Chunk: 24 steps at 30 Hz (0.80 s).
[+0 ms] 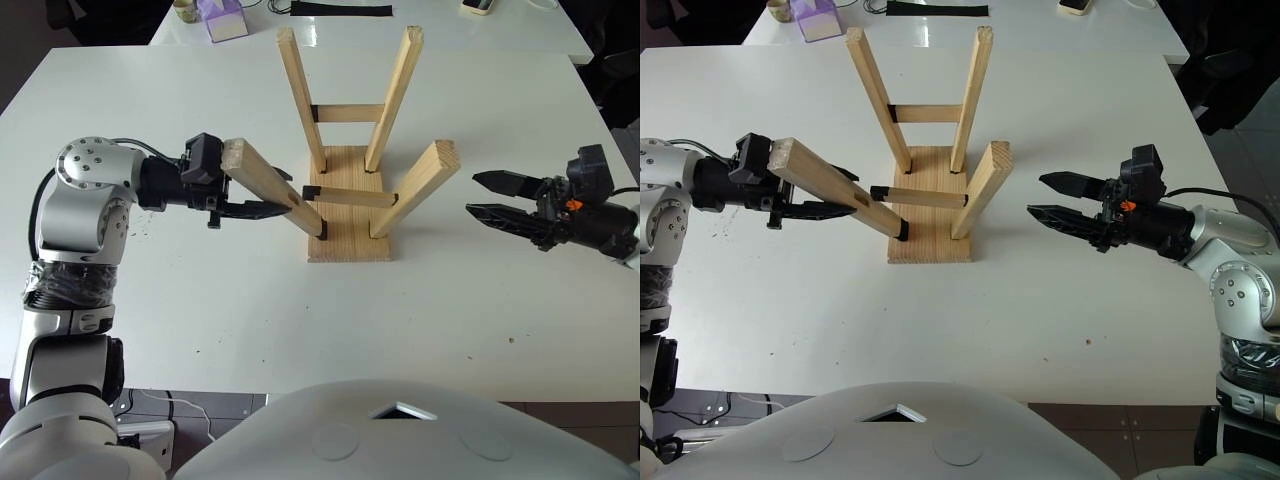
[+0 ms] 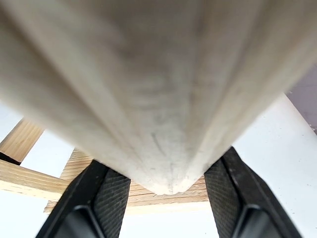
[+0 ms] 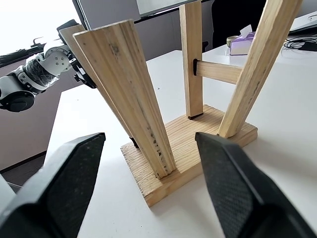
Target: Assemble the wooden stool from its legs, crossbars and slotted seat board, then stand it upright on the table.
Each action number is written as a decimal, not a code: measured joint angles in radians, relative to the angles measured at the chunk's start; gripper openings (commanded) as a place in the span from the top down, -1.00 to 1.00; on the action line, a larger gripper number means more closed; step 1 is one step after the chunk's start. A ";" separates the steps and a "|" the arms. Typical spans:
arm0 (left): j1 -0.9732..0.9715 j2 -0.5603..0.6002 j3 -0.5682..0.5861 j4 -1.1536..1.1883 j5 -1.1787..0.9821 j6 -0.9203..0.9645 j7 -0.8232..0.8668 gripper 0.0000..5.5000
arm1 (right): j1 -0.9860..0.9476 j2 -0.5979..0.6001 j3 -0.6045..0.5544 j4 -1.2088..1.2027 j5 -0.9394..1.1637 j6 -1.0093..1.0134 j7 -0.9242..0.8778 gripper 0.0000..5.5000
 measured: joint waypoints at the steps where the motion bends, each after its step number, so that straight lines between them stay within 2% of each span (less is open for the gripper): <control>1: 0.000 0.000 0.000 0.001 0.003 -0.003 0.000 0.24 | 0.005 0.000 0.000 -0.002 -0.001 0.000 0.000 -0.22; 24: -0.081 -0.034 -0.117 0.050 0.055 0.040 0.027 0.24 | 0.008 0.001 0.039 -0.034 -0.042 -0.042 0.018 -0.22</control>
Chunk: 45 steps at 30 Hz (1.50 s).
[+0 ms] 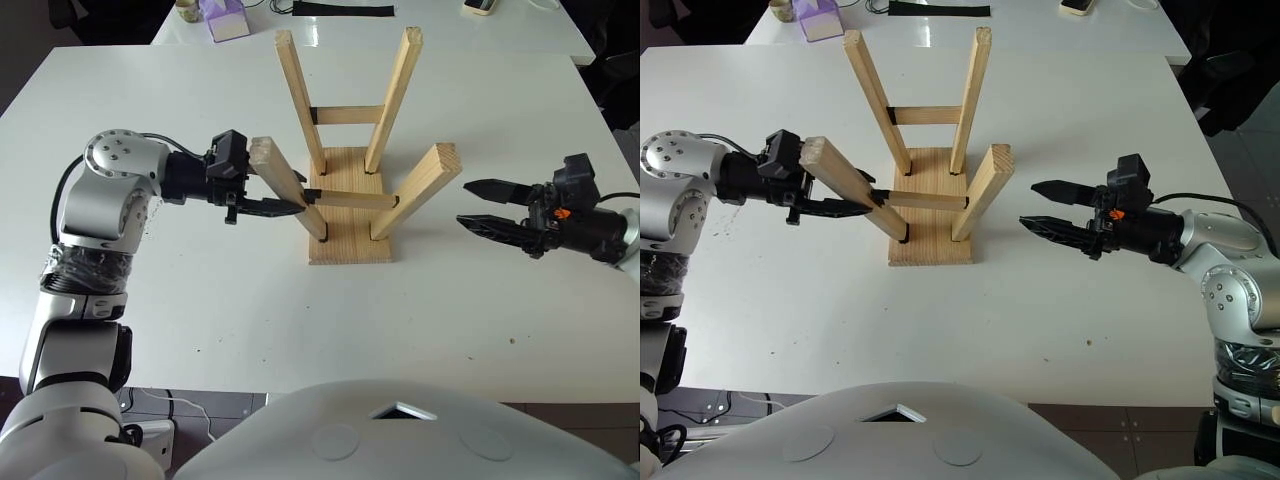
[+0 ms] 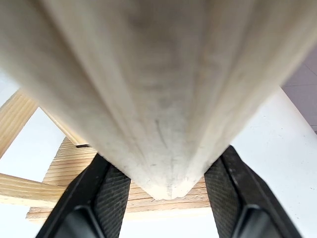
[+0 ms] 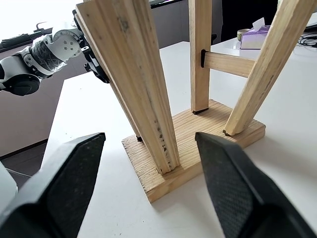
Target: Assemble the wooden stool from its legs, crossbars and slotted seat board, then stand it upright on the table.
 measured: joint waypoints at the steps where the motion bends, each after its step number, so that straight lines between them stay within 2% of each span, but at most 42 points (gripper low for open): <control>1: 0.000 -0.001 -0.005 -0.003 0.003 0.000 0.003 0.24 | 0.007 0.001 0.002 -0.009 -0.013 -0.011 -0.001 -0.22; 6: 0.001 -0.016 -0.030 -0.034 0.003 0.000 0.023 0.24 | 0.012 0.020 -0.030 -0.022 -0.033 -0.039 -0.044 -0.22; 11: 0.014 -0.017 -0.032 -0.063 0.001 0.011 0.049 0.24 | 0.036 -0.014 -0.216 -0.099 0.118 -0.011 -0.024 -0.22; 13: 0.021 -0.017 -0.031 -0.073 0.001 0.020 0.066 0.24 | 0.055 -0.030 -0.244 -0.130 0.137 0.000 -0.008 -0.22; 17: 0.038 -0.037 -0.030 -0.102 -0.001 0.034 0.118 0.24 | -0.125 -0.010 -0.268 -0.155 0.280 0.025 -0.226 0.01; 20: 0.044 -0.064 -0.035 -0.140 0.001 0.058 0.177 0.24 | -0.312 0.059 -0.170 -0.255 0.326 0.035 -0.490 0.13; 23: 0.050 -0.098 -0.054 -0.186 0.012 0.094 0.253 0.24 | -0.405 0.161 0.008 -0.386 0.300 0.059 -0.736 0.13; 24: 0.051 -0.102 -0.058 -0.195 0.016 0.098 0.264 0.24 | -0.414 0.178 0.040 -0.401 0.282 0.064 -0.759 0.13; 25: 0.051 -0.111 -0.066 -0.211 0.022 0.112 0.288 0.24 | -0.438 0.215 0.130 -0.436 0.189 0.069 -0.840 0.13; 27: 0.052 -0.126 -0.075 -0.232 0.026 0.131 0.320 0.24 | -0.457 0.252 0.235 -0.473 0.072 0.072 -0.908 0.13; 31: 0.051 -0.128 -0.085 -0.256 0.032 0.158 0.351 0.24 | -0.460 0.301 0.330 -0.495 -0.077 0.067 -0.990 0.13; 35: 0.047 -0.128 -0.091 -0.264 0.040 0.171 0.366 0.24 | -0.381 0.307 0.420 -0.455 -0.259 0.010 -1.000 0.13; 40: 0.036 -0.127 -0.100 -0.262 0.045 0.177 0.369 0.24 | -0.220 0.303 0.592 -0.238 -0.484 -0.084 -0.953 0.13; 45: 0.005 -0.128 -0.119 -0.241 0.064 0.202 0.371 0.24 | -0.186 0.316 0.640 -0.125 -0.599 -0.231 -0.922 0.13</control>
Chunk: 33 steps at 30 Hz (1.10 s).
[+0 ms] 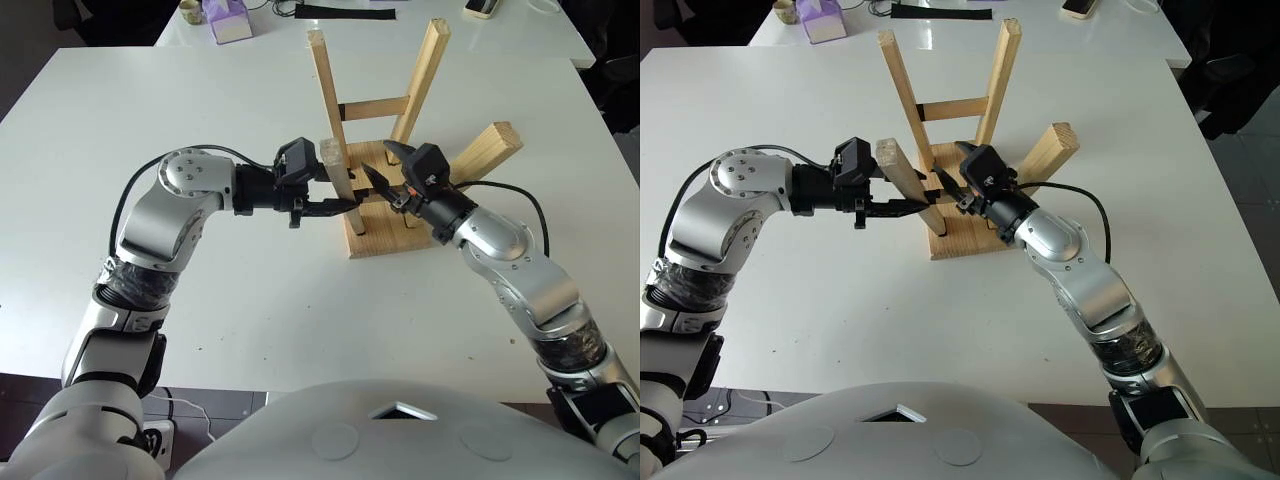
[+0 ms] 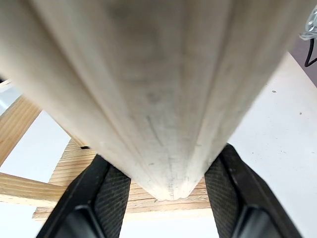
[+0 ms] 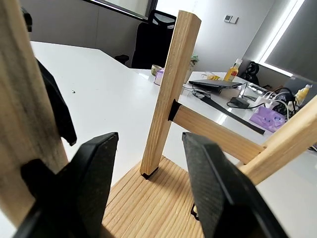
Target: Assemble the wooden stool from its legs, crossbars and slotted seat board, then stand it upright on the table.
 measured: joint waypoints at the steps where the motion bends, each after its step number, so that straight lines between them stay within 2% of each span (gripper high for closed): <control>1: -0.010 -0.001 -0.007 0.008 0.005 0.004 0.000 0.24 | 0.000 0.000 0.005 0.013 -0.029 -0.023 0.005 0.13; 5: -0.047 -0.008 -0.033 0.043 0.025 0.014 -0.002 0.24 | 0.015 0.014 -0.016 0.013 -0.027 -0.043 0.044 0.13; 9: -0.053 -0.015 -0.025 0.051 0.026 0.013 0.021 0.24 | 0.039 0.081 -0.157 -0.136 0.286 0.008 0.107 0.13; 12: -0.048 -0.017 -0.021 0.041 0.022 0.012 0.025 0.24 | -0.097 0.090 -0.386 -0.197 0.560 0.030 0.030 0.08; 14: -0.044 -0.017 -0.018 0.034 0.021 0.013 0.028 0.24 | -0.156 0.057 -0.525 -0.186 0.633 0.031 -0.011 -0.02; 17: -0.034 -0.017 -0.015 0.021 0.019 0.021 0.041 0.24 | -0.173 -0.054 -0.772 -0.034 0.622 0.009 -0.048 -0.18; 19: -0.028 -0.012 -0.012 0.014 0.017 0.021 0.043 0.24 | -0.144 -0.131 -0.850 0.101 0.496 -0.034 -0.063 -0.30; 21: -0.026 -0.005 -0.009 0.009 0.016 0.025 0.043 0.24 | -0.071 -0.208 -0.855 0.258 0.305 -0.106 -0.066 -0.40; 24: -0.027 0.003 -0.009 0.012 0.017 0.034 0.042 0.24 | 0.027 -0.219 -0.760 0.379 0.103 -0.186 -0.061 -0.55; 29: -0.039 0.012 -0.009 0.012 0.014 0.042 0.029 0.24 | 0.054 -0.012 -0.451 0.083 0.132 -0.107 -0.020 -0.82; 33: -0.034 0.060 0.018 0.021 -0.003 0.042 -0.008 0.24 | 0.045 0.028 -0.417 -0.006 0.131 0.038 -0.098 -0.94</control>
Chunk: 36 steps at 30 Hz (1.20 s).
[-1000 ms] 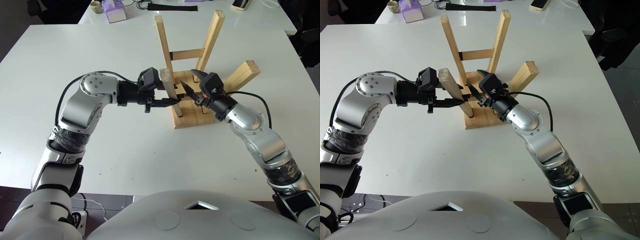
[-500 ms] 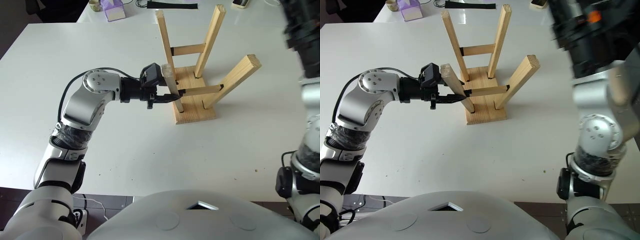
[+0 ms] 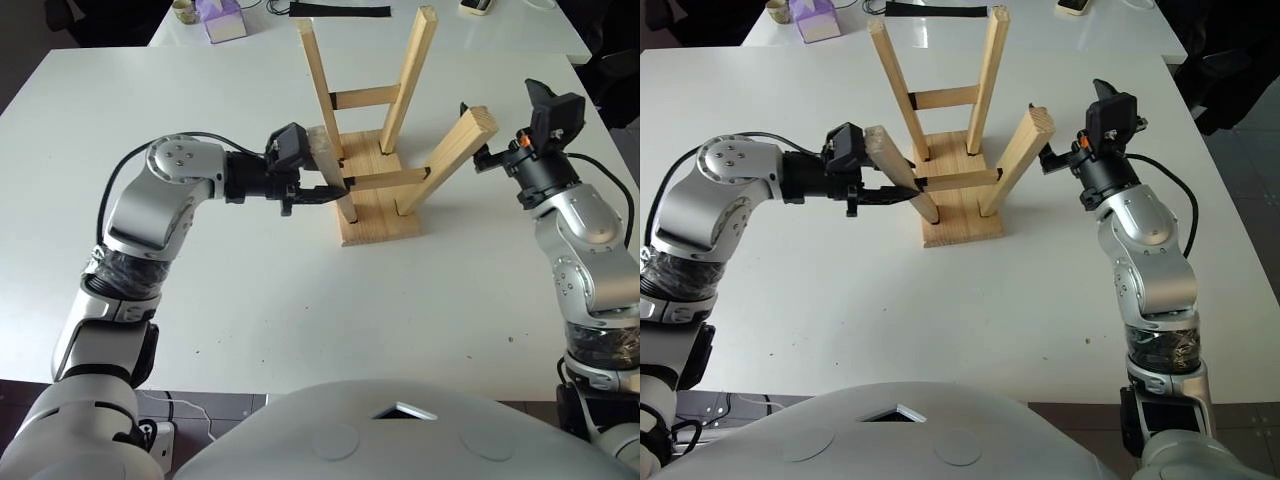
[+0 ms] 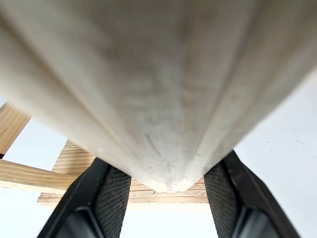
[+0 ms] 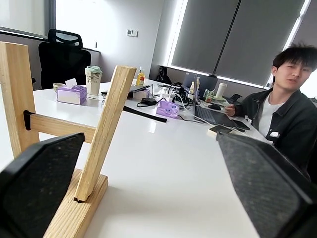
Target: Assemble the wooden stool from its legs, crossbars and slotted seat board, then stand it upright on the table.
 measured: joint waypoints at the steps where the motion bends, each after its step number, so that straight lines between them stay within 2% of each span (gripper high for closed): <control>1: 0.000 0.004 0.000 0.002 -0.002 0.001 -0.003 0.24 | -0.001 -0.001 0.002 -0.022 -0.003 0.030 -0.013 -0.96; 9: -0.038 -0.018 -0.049 0.008 0.028 0.006 0.007 0.24 | 0.032 -0.099 -0.003 -0.014 -0.137 0.035 0.058 -0.96; 11: -0.039 -0.026 -0.055 0.004 0.029 0.005 0.014 0.24 | 0.050 -0.124 -0.050 0.050 -0.184 0.009 0.058 -0.96; 13: -0.037 -0.025 -0.055 0.003 0.029 0.005 0.015 0.24 | 0.077 -0.201 -0.146 0.139 -0.275 -0.013 0.025 -0.96; 16: -0.036 -0.024 -0.055 0.004 0.029 0.005 0.023 0.24 | 0.077 -0.240 -0.184 0.183 -0.375 -0.043 -0.017 -0.96; 17: -0.036 -0.024 -0.055 0.004 0.029 0.005 0.024 0.24 | 0.064 -0.210 -0.164 0.159 -0.372 -0.036 -0.021 -0.96; 20: -0.042 -0.031 -0.054 0.007 0.031 0.006 0.028 0.24 | 0.011 0.033 0.010 -0.031 -0.209 0.071 -0.017 -0.96; 24: -0.030 0.018 -0.020 0.014 0.012 0.002 -0.002 0.24 | 0.008 0.170 0.026 -0.124 -0.174 0.252 -0.099 -0.96; 28: -0.029 0.018 -0.017 0.000 0.012 0.030 0.002 0.24 | -0.009 0.154 0.025 -0.139 -0.180 0.300 -0.088 -0.96; 32: 0.014 0.007 -0.014 -0.102 0.013 0.075 0.056 0.24 | -0.034 0.052 0.042 -0.054 -0.245 0.169 0.022 -0.96; 33: 0.030 0.002 -0.011 -0.133 0.010 0.091 0.073 0.12 | -0.038 0.042 0.044 -0.030 -0.252 0.143 0.039 -0.96; 36: 0.101 -0.044 -0.018 -0.259 -0.056 0.133 0.099 -0.07 | -0.038 0.026 0.043 0.073 -0.272 0.043 0.085 -0.96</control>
